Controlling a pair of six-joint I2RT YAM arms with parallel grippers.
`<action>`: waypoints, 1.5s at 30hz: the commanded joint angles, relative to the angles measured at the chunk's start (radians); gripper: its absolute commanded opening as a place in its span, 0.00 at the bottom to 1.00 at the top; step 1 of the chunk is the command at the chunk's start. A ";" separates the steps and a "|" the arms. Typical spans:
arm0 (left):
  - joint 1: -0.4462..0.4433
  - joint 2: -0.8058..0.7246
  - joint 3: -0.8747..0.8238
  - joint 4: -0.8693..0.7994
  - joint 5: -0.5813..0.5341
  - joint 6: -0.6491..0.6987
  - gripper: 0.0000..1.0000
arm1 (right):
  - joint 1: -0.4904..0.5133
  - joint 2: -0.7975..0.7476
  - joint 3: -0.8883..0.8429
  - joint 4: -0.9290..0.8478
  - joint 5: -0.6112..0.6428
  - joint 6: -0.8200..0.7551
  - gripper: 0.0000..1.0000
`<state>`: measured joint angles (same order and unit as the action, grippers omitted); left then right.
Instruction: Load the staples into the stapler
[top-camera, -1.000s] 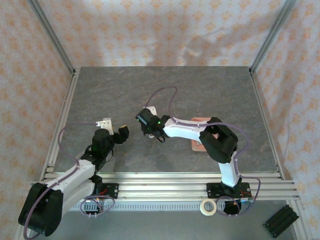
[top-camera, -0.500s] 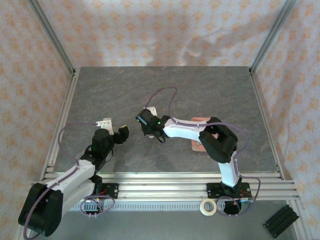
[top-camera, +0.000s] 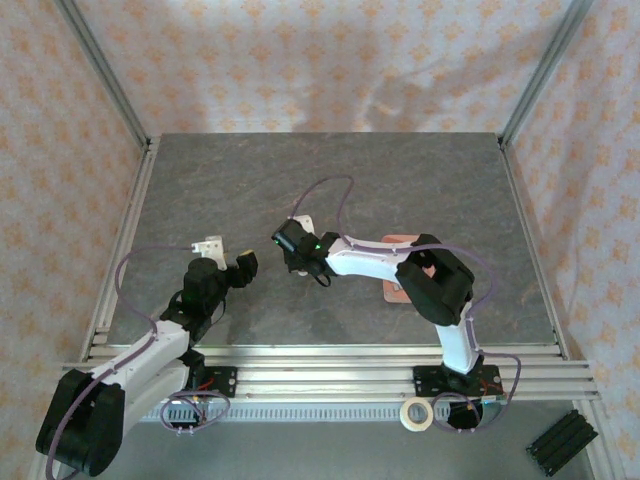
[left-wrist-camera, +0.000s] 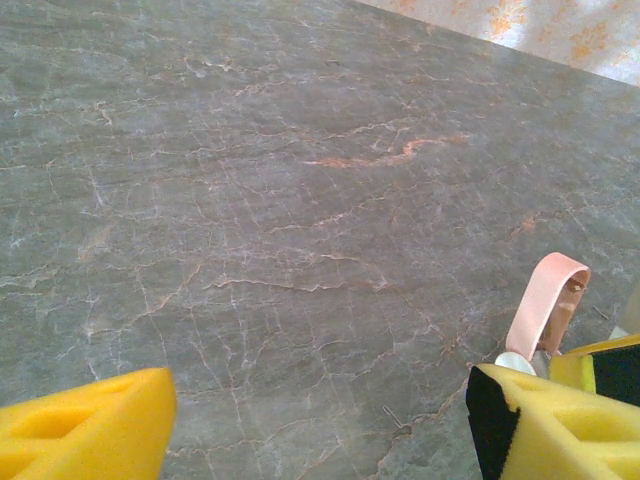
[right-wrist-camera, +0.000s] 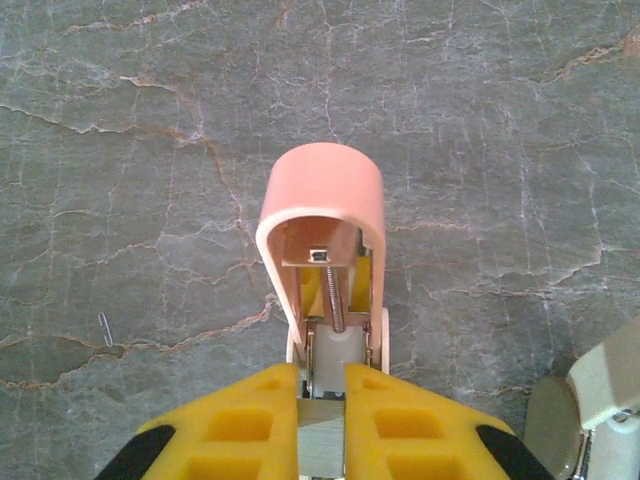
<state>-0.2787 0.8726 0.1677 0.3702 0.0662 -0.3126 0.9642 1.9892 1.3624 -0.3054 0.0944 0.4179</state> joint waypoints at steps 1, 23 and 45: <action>0.009 -0.014 -0.002 -0.011 -0.026 0.017 0.77 | 0.007 -0.018 -0.017 0.000 0.053 0.004 0.15; 0.009 -0.026 0.000 -0.020 -0.022 0.023 0.77 | 0.007 -0.017 -0.067 0.009 0.043 0.002 0.15; 0.009 -0.013 -0.027 0.103 0.126 0.034 0.77 | 0.007 -0.111 -0.066 0.037 0.082 -0.107 0.15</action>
<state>-0.2787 0.8528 0.1528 0.4206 0.1585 -0.3027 0.9699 1.8820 1.2968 -0.2577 0.1184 0.3485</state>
